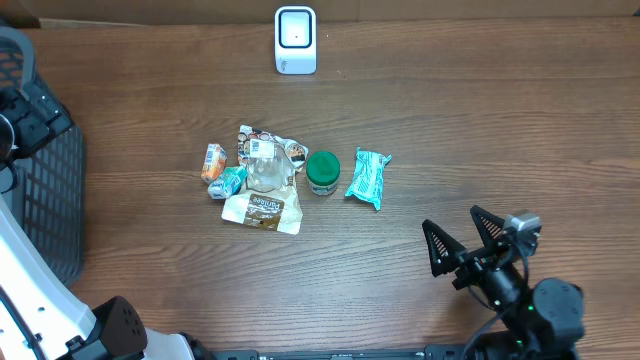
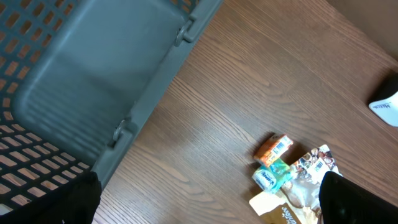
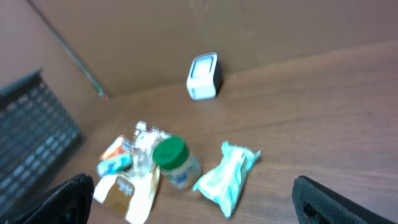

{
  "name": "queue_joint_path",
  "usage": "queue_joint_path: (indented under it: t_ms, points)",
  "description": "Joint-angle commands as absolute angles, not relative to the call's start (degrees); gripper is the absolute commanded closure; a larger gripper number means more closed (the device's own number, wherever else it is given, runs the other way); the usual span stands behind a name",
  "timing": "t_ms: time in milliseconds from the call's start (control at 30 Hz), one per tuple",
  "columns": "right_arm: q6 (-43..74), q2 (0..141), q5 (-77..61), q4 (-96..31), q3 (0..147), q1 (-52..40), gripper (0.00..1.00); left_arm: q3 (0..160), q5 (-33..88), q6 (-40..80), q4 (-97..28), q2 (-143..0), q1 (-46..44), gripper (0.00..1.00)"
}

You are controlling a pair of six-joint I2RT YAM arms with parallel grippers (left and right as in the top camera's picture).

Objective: Scan the item barcode
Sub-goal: 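Move the right gripper left toward the teal tissue pack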

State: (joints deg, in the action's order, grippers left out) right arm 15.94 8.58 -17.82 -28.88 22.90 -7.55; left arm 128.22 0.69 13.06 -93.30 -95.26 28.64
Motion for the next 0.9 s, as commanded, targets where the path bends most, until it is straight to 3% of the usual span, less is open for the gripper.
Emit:
queue_joint_path:
  t_ms: [0,467,700,867]
  points:
    - [12.03,14.46,-20.71,-35.16,31.27,-7.77,0.00,128.99,1.06,11.77,-93.32,-95.48,28.86,0.00]
    - [7.03,50.24,-29.04,-54.87,55.40,-7.77,0.00,128.99,1.06,11.77,-93.34,-95.48,28.86,0.00]
    - [7.64,67.81,-43.20,-49.39,55.55,-7.77,0.00,128.99,1.06,11.77,-93.34,-95.48,28.86,0.00]
    - [12.64,78.30,-44.69,-43.53,55.57,-7.77,0.00,128.99,1.06,11.77,-93.34,-95.48,28.86,0.01]
